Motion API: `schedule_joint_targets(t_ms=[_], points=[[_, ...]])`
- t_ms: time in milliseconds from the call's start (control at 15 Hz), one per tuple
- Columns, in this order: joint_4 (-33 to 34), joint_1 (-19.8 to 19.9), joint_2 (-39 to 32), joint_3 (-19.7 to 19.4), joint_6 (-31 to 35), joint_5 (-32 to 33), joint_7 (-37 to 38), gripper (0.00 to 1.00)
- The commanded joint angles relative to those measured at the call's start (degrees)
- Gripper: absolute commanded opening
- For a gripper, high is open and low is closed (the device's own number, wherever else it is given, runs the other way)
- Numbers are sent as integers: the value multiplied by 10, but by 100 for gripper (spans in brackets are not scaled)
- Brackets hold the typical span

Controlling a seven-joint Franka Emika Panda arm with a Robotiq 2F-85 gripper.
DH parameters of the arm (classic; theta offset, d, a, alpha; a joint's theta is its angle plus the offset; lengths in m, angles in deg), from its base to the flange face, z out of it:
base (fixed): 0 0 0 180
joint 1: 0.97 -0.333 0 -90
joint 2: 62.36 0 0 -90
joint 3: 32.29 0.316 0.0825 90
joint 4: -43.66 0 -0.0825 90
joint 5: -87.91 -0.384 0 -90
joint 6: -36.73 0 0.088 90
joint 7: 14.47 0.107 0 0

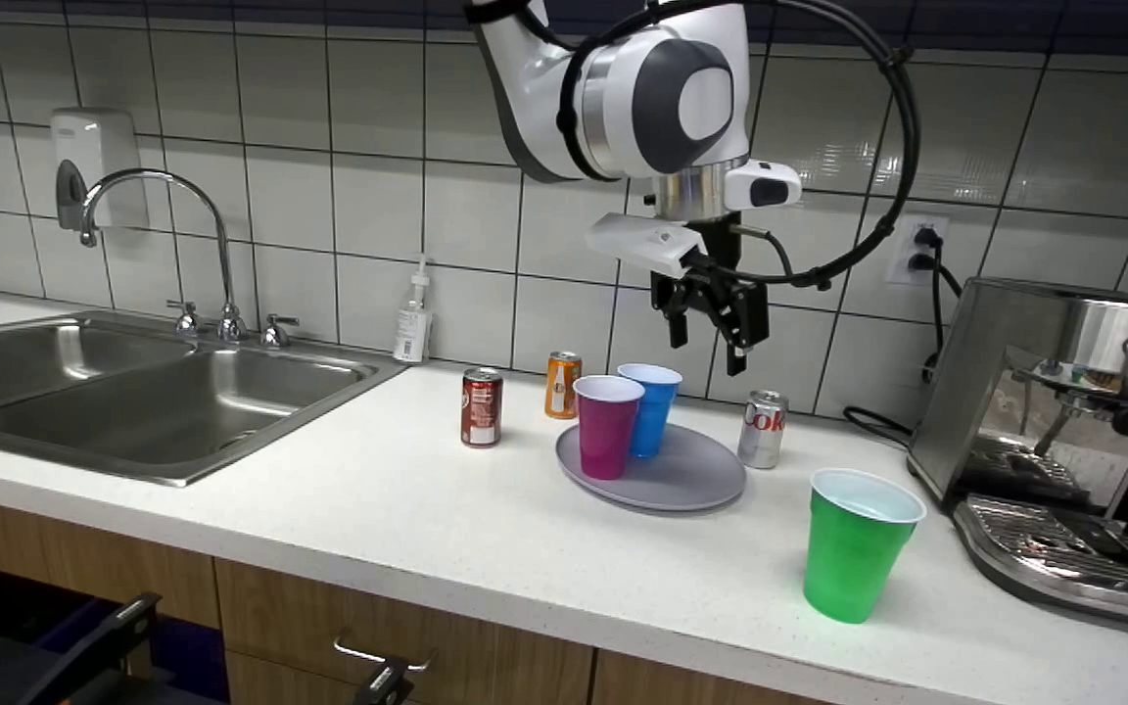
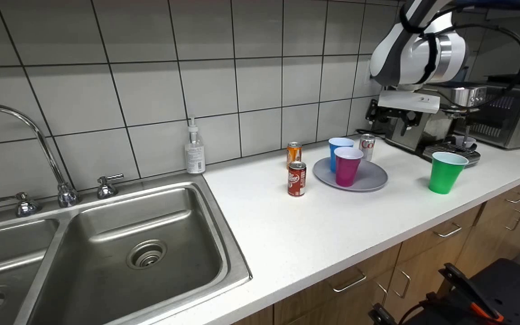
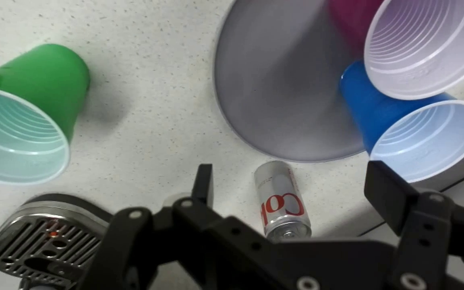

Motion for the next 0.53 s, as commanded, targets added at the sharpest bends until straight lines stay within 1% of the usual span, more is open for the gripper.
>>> schedule_joint_targets(t_ms=[0,467], points=[[-30,11,27,-11,14,3,16,97],[-36,25,21,-44,19,7,36,97]])
